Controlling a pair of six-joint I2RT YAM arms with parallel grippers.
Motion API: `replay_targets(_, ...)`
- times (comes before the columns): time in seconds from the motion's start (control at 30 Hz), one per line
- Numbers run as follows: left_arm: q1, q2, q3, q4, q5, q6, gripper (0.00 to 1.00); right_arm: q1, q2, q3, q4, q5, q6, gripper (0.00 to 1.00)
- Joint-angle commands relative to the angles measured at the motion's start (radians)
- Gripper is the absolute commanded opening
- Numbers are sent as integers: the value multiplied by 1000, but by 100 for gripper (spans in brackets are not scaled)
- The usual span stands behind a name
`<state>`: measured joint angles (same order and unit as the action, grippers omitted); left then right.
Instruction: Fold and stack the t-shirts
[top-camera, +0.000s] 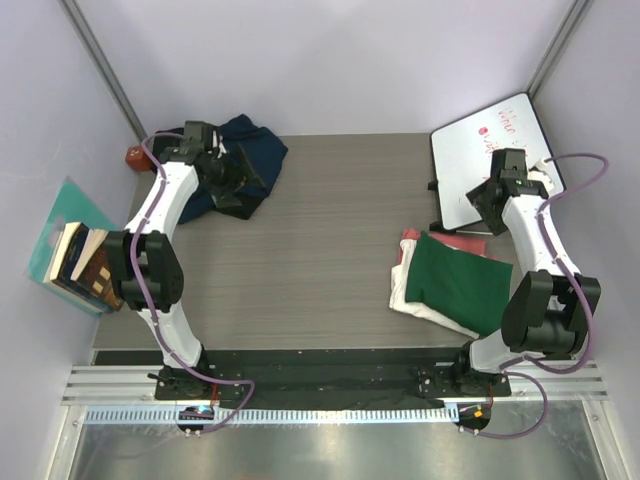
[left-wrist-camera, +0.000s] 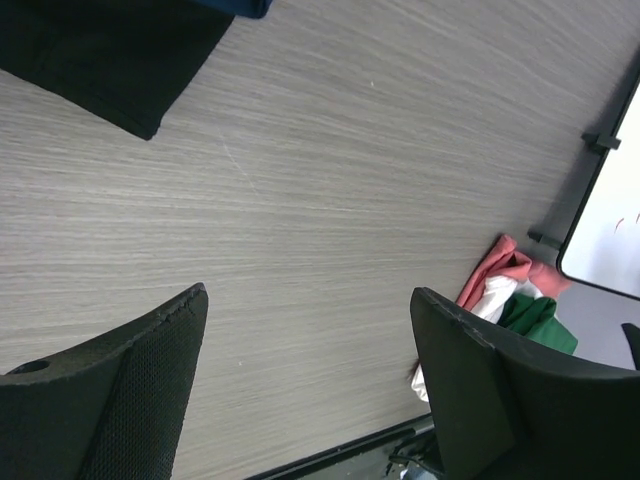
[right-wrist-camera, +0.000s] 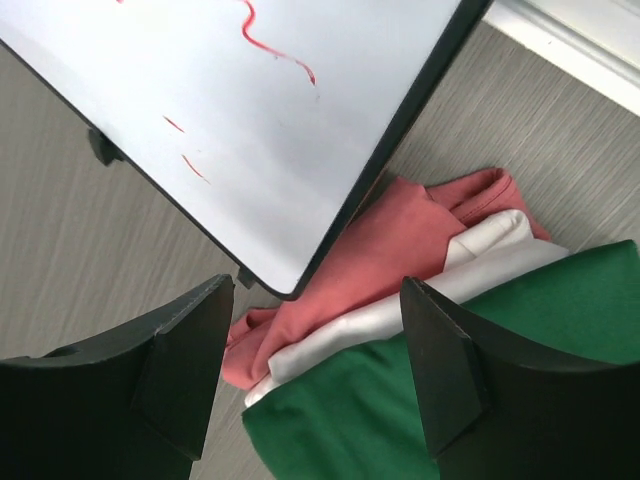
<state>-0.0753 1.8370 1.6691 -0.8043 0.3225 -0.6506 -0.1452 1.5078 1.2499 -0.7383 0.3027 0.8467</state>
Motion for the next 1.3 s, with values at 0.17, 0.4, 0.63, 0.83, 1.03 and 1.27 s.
replay_targets(0.17, 9, 5, -85, 82, 108, -3, 82, 1, -155, -75, 52, 108, 16, 76)
replay_targets(0.4, 9, 51, 24, 22, 122, 39, 82, -2, -155, -259, 312, 107, -37, 76)
replay_targets(0.63, 8, 45, 15, 24, 145, 29, 81, -5, -80, -285, 494, 115, -63, 77)
replay_targets(0.83, 8, 27, -29, 34, 145, 32, 81, -13, 11, -222, 562, 121, -110, 77)
replay_targets(1.03, 8, 34, -31, 33, 164, 28, 81, -39, 132, -136, 635, 70, -153, 77)
replay_targets(1.27, 8, 18, -55, 25, 159, 35, 81, -73, 258, -60, 732, -118, -182, 53)
